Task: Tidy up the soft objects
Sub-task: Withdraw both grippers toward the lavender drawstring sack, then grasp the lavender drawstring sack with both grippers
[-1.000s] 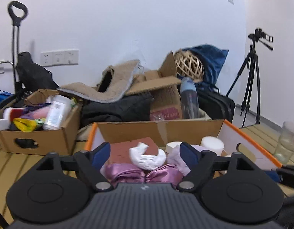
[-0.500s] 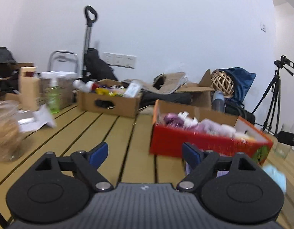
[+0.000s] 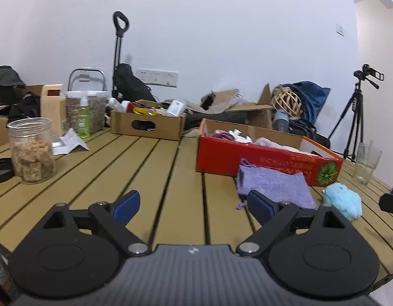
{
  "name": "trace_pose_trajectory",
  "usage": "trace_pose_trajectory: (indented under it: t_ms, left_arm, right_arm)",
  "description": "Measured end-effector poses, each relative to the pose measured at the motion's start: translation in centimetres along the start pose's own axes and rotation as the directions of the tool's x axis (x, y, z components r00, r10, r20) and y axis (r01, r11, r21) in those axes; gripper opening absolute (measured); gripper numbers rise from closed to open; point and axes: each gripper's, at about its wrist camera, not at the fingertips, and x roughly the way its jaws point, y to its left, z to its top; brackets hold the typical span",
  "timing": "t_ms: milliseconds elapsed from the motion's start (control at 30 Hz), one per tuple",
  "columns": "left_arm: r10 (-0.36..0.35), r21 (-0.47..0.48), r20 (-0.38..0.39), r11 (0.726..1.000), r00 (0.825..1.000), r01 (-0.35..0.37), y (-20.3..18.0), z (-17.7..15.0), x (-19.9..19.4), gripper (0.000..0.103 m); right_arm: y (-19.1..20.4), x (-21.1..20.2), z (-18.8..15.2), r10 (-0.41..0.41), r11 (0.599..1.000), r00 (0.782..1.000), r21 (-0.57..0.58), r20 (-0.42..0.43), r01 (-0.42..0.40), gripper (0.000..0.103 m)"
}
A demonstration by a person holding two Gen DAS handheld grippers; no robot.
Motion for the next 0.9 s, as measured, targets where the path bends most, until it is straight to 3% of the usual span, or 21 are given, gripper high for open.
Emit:
trace_pose_trajectory:
  t_ms: [133,267,333,533,600,667,733,767,800,833,900]
  left_arm:
    - [-0.08,-0.057,-0.018,0.995,0.997,0.079,-0.3,1.0,1.7,0.087]
    - [-0.163,-0.134,-0.137,0.98,0.977,0.145,-1.3,3.5,6.7,0.074]
    - [-0.198,-0.138,-0.171,0.975,0.965,0.176,-2.1,4.6,9.9,0.069]
    - [-0.242,-0.106,-0.258,0.969,0.935,0.221,-3.6,4.4,16.6,0.065]
    - [-0.269,-0.172,-0.302,0.959,0.914,0.226,-2.8,3.5,17.8,0.063]
    - [-0.305,-0.197,-0.283,0.946,0.909,0.256,-2.4,3.5,17.7,0.051]
    - [-0.356,-0.231,-0.295,0.927,0.887,0.295,-2.2,3.3,18.0,0.017]
    - [-0.365,-0.239,-0.309,0.924,0.878,0.3,-2.1,3.1,18.3,0.015]
    - [-0.366,-0.245,-0.307,0.922,0.879,0.299,-2.1,3.1,18.3,0.012]
    - [-0.375,-0.25,-0.29,0.918,0.88,0.309,-1.9,3.1,18.1,0.007]
    - [-0.385,-0.246,-0.271,0.914,0.882,0.324,-1.8,3.2,17.7,0.006]
  right_arm:
    - [-0.6,1.1,0.2,0.018,0.996,0.999,0.09,-0.046,-0.014,0.074]
    - [-1.4,4.4,1.1,0.141,0.955,0.986,0.275,-0.088,-0.112,0.066]
    - [-1.2,7.3,1.9,0.139,0.96,0.981,0.261,-0.137,-0.1,0.064]
    - [-1.6,16.4,3.2,0.006,0.99,0.957,0.139,-0.291,0.036,0.061]
    - [-2.0,17.5,3.0,-0.007,0.989,0.96,0.137,-0.279,0.047,0.06]
    - [-1.9,17.9,3.2,0.013,0.99,0.965,0.142,-0.261,0.025,0.058]
    - [-1.9,18.4,3.2,0.069,0.985,0.966,0.17,-0.25,-0.027,0.039]
    - [-2.0,18.8,3.2,0.083,0.983,0.964,0.178,-0.254,-0.037,0.023]
    - [-1.9,18.8,3.1,0.101,0.981,0.964,0.184,-0.245,-0.056,0.014]
    - [-1.7,18.8,3.0,0.115,0.982,0.965,0.176,-0.235,-0.074,0.011]
    - [-1.1,18.5,3.0,0.102,0.988,0.97,0.134,-0.221,-0.073,0.006]
